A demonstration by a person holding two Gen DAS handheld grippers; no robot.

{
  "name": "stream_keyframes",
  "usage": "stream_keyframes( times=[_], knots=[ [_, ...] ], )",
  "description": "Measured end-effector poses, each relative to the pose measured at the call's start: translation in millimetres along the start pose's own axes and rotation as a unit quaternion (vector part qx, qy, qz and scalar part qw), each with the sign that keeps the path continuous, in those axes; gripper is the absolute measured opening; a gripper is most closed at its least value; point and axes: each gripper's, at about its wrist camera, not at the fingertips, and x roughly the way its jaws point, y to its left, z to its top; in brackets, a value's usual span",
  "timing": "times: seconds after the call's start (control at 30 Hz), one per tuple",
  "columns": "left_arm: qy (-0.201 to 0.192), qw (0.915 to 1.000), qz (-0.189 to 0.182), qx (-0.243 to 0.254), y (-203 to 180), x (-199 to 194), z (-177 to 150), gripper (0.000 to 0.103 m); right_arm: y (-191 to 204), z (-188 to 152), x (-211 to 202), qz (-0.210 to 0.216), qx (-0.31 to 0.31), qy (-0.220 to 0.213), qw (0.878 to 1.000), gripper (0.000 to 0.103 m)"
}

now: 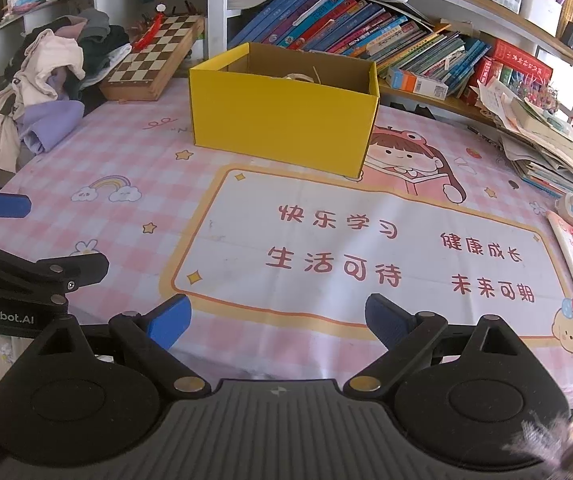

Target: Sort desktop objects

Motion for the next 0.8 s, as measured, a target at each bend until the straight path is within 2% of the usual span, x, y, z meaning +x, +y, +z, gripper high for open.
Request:
stream_keyframes(
  times=[0.8],
  knots=[
    [0.007, 0.9999, -0.007, -0.012, 5.5, 1.9, -1.8, 0.103, 2.1, 0.4, -0.6, -0.001, 0.002, 0.003, 1.0, 0.094]
  ],
)
